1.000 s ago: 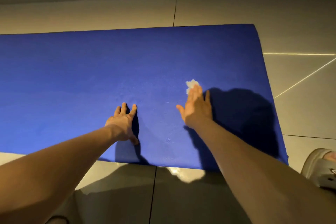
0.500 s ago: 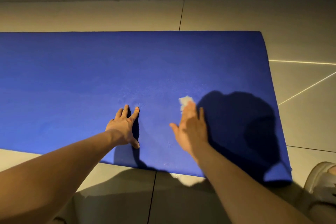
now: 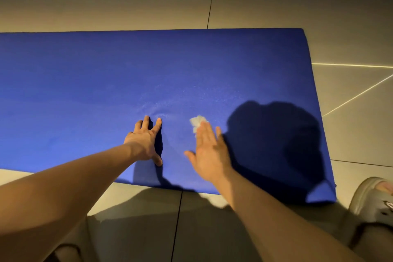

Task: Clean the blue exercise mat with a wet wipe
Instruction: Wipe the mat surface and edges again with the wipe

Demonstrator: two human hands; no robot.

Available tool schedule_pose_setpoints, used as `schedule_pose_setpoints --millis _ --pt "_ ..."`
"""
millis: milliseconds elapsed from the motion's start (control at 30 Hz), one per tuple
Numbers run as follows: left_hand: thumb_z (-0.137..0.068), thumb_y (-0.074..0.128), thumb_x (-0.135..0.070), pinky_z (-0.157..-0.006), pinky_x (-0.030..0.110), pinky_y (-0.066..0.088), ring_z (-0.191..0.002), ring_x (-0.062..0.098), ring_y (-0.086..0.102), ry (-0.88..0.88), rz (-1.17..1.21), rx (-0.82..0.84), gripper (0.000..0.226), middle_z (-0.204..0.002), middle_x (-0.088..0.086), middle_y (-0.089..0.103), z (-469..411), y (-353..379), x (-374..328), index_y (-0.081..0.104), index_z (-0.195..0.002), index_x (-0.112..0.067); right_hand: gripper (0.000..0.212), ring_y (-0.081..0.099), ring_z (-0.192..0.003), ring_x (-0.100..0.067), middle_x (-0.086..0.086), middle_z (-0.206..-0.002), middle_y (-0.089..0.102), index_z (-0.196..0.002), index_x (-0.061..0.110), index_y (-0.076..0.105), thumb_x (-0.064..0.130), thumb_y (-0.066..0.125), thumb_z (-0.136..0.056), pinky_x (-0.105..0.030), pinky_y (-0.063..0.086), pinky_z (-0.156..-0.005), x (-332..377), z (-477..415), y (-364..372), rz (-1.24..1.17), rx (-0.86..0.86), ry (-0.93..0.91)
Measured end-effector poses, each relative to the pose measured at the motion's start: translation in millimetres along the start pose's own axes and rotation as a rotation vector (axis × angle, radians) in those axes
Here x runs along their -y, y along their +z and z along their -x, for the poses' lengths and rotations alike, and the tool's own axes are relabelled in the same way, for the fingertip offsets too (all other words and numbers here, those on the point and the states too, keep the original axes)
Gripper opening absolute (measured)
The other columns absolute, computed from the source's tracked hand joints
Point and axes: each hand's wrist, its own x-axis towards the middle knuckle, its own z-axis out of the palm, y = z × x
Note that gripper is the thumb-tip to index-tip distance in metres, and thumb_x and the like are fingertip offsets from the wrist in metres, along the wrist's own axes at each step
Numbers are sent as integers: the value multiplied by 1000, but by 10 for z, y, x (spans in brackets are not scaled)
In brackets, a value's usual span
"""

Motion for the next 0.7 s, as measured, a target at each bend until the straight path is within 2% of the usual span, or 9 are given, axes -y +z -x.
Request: schedule_pose_setpoints --millis 133,233,300,367,433,533,600,633,700 --pt "-55 93 -63 -111 52 44 -156 33 -7 -4 5 6 156 -168 8 -16 10 -9 -23 -18 -160 -33 85 6 -155 -30 -17 -168 5 -158 -3 16 54 44 -102 -52 12 -124 -438 -50 -147 -2 23 244" --pt "-55 94 -61 -110 51 46 -156 33 -8 -18 9 2 156 -169 7 -16 23 -3 -32 -18 -160 -32 93 12 -154 -30 -18 -166 9 -157 -7 8 53 50 -100 -44 13 -125 -203 -17 -224 -221 6 347" --pt "-55 93 -61 -108 50 47 -156 32 -7 -21 5 1 156 -169 7 -16 29 -16 -44 -18 -160 -32 92 9 -154 -34 -21 -166 8 -157 -8 9 56 44 -101 -44 12 -124 122 31 -176 -185 31 277" --pt "-56 93 -61 -107 50 48 -156 32 -6 -30 -15 4 156 -168 8 -16 30 -33 -58 -19 -160 -32 88 -6 -154 -40 -27 -165 -7 -156 -9 1 57 28 -105 -52 5 -125 434 91 -93 -46 178 90" --pt "-56 93 -62 -106 50 48 -156 31 -7 -39 -22 7 156 -168 7 -16 27 -34 -65 -20 -160 -33 84 -12 -155 -36 -24 -166 -12 -157 -6 -1 56 25 -106 -54 2 -125 573 182 -73 17 251 -87" --pt "-55 93 -61 -105 49 49 -156 29 -6 -41 -8 2 155 -168 4 -16 37 -31 -55 -18 -160 -36 77 -4 -156 -24 -9 -170 -3 -160 3 14 53 35 -105 -54 7 -124 259 219 -56 -24 151 -239" --pt "-55 94 -61 -105 50 49 -156 28 -5 -37 5 4 154 -168 4 -14 44 -36 -48 -17 -160 -37 74 13 -154 -20 -4 -168 16 -155 5 35 48 53 -99 -55 21 -121 -136 178 -74 -56 -16 -154" --pt "-55 94 -60 -106 50 48 -156 29 -4 -37 8 3 154 -168 4 -13 47 -35 -52 -16 -160 -37 74 16 -154 -20 -4 -167 19 -154 5 37 47 58 -97 -55 23 -120 -341 144 -79 -66 -40 -58" --pt "-55 94 -59 -106 49 47 -156 29 -4 -42 6 0 154 -168 5 -12 54 -46 -78 -16 -160 -36 79 11 -156 -22 -6 -169 12 -157 4 28 49 54 -99 -55 18 -122 -586 102 -87 -19 1 83"
